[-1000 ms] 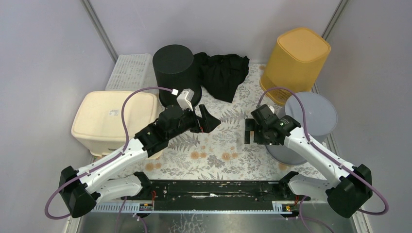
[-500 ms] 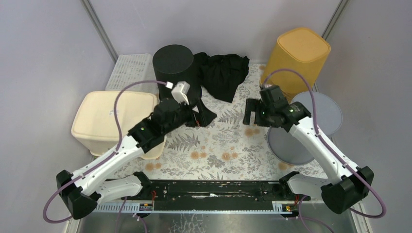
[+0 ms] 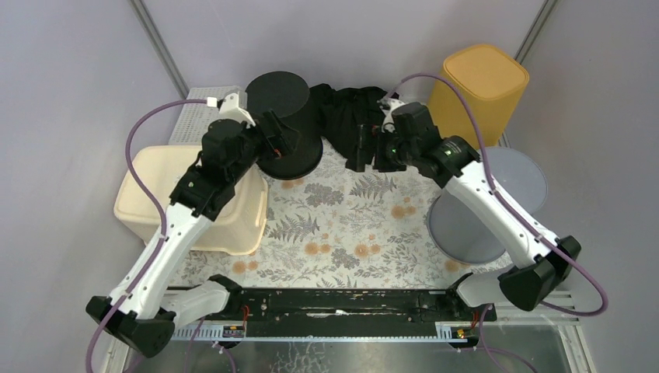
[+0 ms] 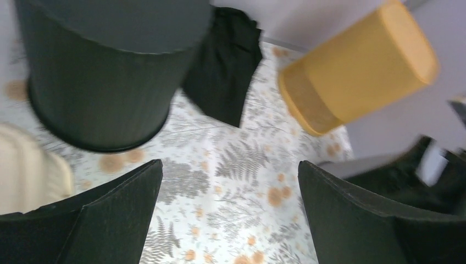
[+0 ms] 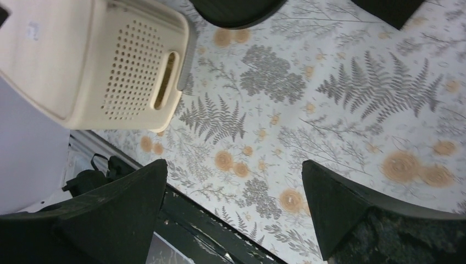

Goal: Turn the large container upside down
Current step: Move the container to the corner of the board.

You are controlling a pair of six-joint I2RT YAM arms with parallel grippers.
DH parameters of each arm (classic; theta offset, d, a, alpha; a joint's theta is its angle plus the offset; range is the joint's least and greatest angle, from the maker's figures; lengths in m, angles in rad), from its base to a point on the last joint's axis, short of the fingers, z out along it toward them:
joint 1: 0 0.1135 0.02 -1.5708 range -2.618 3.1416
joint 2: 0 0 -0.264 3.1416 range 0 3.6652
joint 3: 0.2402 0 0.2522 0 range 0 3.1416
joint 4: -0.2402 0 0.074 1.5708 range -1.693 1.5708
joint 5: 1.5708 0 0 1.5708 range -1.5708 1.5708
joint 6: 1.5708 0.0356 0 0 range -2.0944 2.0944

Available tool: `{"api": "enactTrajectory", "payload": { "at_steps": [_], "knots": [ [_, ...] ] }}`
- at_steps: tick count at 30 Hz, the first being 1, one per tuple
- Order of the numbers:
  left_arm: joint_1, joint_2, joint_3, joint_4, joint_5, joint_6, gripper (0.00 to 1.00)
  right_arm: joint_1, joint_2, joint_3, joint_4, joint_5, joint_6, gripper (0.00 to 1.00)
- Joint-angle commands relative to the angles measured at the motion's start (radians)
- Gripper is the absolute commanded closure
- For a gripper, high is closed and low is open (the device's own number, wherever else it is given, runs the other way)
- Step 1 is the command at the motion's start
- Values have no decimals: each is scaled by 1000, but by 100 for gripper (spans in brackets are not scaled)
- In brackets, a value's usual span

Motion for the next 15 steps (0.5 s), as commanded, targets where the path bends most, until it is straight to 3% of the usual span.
{"api": "enactTrajectory", "payload": {
  "at_steps": [1, 6, 11, 15],
  "knots": [
    [137, 39, 3, -30, 5, 3, 0, 51, 64, 107, 71, -19, -15, 1],
    [193, 66, -13, -13, 46, 2, 0, 56, 136, 108, 98, 35, -32, 2],
    [243, 44, -41, -9, -58, 10, 0, 66, 240, 145, 157, -7, -55, 3],
    [320, 79, -25, 19, -61, 6, 0, 71, 246, 129, 182, -32, -41, 3]
  ]
}}
